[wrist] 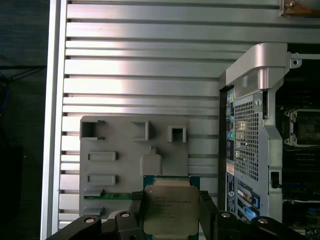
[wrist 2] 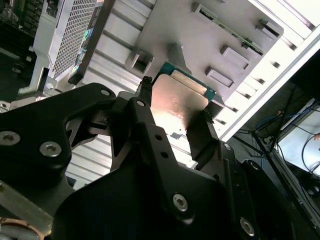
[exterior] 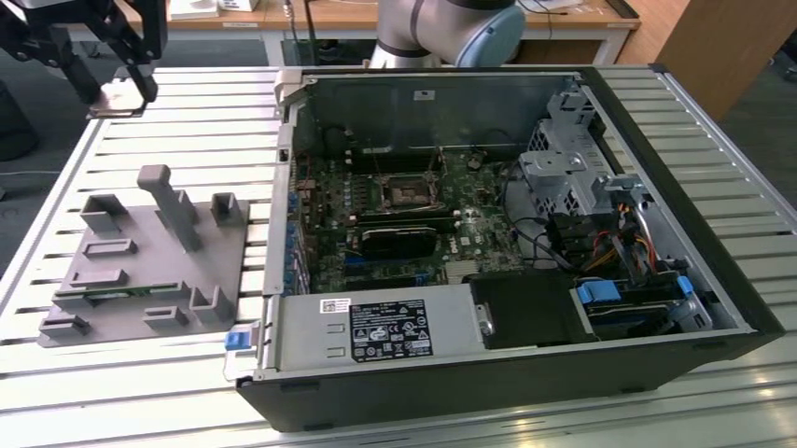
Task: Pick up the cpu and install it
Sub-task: 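Pick up the cpu and move it towards the insertion slot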
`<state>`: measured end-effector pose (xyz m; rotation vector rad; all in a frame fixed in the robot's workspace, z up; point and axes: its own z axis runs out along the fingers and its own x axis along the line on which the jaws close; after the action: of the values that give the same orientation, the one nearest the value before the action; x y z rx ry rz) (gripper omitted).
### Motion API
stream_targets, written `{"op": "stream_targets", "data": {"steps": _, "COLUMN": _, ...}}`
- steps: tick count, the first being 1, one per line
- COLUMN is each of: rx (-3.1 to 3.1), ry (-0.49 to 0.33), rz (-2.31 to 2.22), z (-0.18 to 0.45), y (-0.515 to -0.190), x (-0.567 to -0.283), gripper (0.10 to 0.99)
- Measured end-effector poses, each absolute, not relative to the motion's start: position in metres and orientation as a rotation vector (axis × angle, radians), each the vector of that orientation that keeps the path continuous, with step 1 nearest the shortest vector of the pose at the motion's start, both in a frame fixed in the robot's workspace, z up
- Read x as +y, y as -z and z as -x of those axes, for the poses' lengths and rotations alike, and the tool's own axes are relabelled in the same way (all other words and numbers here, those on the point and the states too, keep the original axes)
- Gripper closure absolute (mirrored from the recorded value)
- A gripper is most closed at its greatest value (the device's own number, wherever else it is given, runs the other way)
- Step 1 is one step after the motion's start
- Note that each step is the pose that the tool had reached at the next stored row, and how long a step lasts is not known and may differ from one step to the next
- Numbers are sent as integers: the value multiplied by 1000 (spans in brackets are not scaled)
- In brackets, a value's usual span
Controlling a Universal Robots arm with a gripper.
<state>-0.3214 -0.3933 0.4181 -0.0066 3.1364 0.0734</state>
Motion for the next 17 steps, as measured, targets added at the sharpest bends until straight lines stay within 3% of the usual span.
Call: {"op": "stream_targets", "data": {"steps": 17, "rx": 3136, "ry": -73, "rz": 5, "z": 303, "y": -417, "x": -393, "gripper": 557}}
